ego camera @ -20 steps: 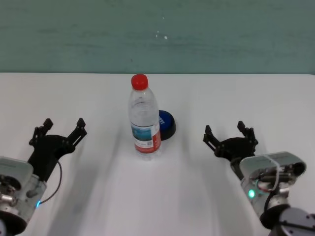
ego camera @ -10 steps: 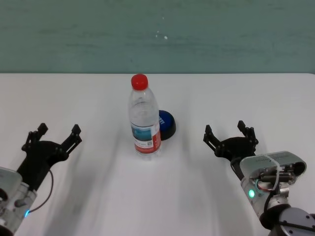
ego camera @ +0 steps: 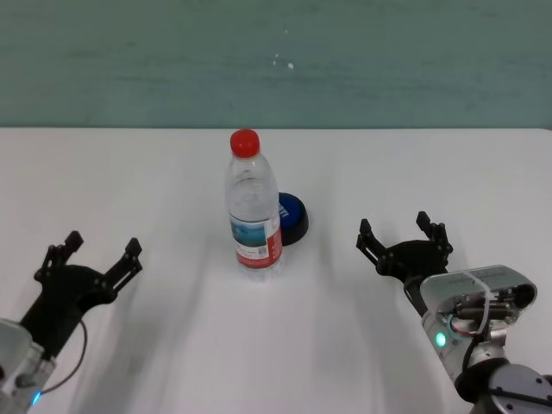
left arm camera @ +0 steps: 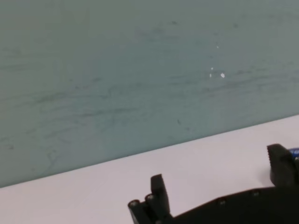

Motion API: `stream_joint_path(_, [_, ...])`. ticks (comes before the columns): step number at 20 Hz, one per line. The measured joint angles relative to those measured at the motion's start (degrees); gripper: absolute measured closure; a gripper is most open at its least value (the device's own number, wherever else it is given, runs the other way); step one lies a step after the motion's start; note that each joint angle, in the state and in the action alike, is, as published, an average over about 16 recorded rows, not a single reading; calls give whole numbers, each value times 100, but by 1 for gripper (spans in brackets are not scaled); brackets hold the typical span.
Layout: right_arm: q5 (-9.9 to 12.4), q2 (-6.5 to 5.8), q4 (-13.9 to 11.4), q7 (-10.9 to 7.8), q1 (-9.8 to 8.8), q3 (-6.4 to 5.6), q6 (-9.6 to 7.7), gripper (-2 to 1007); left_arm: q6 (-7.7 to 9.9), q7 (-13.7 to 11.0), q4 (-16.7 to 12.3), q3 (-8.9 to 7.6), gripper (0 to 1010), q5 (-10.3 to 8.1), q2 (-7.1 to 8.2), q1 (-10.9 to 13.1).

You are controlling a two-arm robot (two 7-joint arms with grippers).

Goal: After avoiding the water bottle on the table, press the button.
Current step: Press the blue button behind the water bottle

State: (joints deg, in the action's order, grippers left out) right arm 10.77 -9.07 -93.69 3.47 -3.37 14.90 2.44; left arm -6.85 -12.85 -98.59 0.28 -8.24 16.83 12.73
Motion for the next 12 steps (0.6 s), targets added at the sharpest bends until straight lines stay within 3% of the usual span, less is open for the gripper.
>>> stream_joint_path(6, [0,0,0,0,0,0,0,1,-95,-8,88,-42,10,123,68,30])
stream_joint_path(12, [0,0,0,0,0,0,0,1,-108,-2,291,-96,10,207,99,-106])
